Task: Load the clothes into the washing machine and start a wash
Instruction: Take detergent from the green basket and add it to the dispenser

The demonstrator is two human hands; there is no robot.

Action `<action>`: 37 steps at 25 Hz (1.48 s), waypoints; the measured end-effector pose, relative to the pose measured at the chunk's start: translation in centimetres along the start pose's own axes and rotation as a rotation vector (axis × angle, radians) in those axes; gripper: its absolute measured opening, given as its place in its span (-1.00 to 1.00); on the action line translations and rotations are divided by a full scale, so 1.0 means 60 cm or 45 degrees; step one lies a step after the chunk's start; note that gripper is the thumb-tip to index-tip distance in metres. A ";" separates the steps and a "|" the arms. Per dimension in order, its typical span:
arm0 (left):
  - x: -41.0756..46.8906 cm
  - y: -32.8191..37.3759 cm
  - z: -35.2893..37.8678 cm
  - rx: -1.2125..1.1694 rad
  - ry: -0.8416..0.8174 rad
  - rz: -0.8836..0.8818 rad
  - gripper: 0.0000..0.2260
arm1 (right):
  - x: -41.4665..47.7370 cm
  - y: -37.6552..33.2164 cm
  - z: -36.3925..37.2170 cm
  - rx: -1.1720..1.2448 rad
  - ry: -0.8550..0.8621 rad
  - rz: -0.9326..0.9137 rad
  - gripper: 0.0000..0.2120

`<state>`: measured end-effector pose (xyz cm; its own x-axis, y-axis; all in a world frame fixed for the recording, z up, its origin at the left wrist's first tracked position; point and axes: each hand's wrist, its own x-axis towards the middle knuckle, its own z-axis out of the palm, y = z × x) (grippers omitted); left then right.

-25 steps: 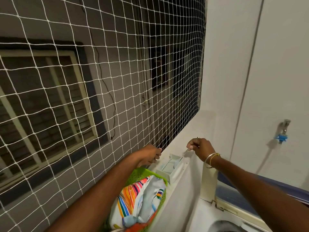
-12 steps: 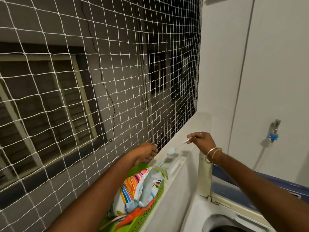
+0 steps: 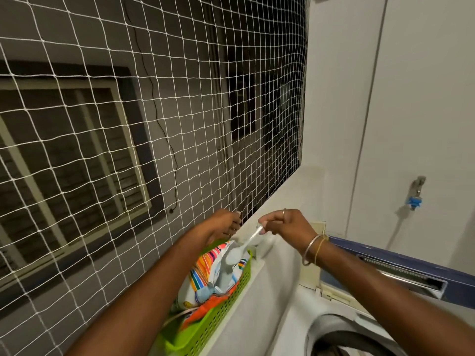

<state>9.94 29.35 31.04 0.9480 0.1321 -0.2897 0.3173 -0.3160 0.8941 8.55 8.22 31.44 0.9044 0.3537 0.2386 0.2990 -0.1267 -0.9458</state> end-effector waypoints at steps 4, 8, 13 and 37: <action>-0.008 -0.003 -0.009 -0.002 0.024 0.027 -0.74 | -0.039 0.028 0.063 -0.215 0.105 -0.228 -0.84; -0.016 -0.004 -0.014 -0.036 0.036 0.049 -0.79 | -0.080 0.042 0.120 -0.839 0.047 -0.624 -0.79; -0.015 -0.005 -0.013 -0.013 0.051 0.057 -0.71 | -0.088 0.046 0.159 -0.805 -0.075 -0.578 -0.75; 0.023 0.004 -0.016 0.048 0.003 0.057 -0.71 | -0.069 0.036 0.149 -0.608 -0.008 -0.327 -0.78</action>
<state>11.29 30.37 31.21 0.9612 0.1196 -0.2487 0.2754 -0.3568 0.8927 2.73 14.75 26.41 0.7825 0.4340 0.4465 0.6168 -0.4417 -0.6515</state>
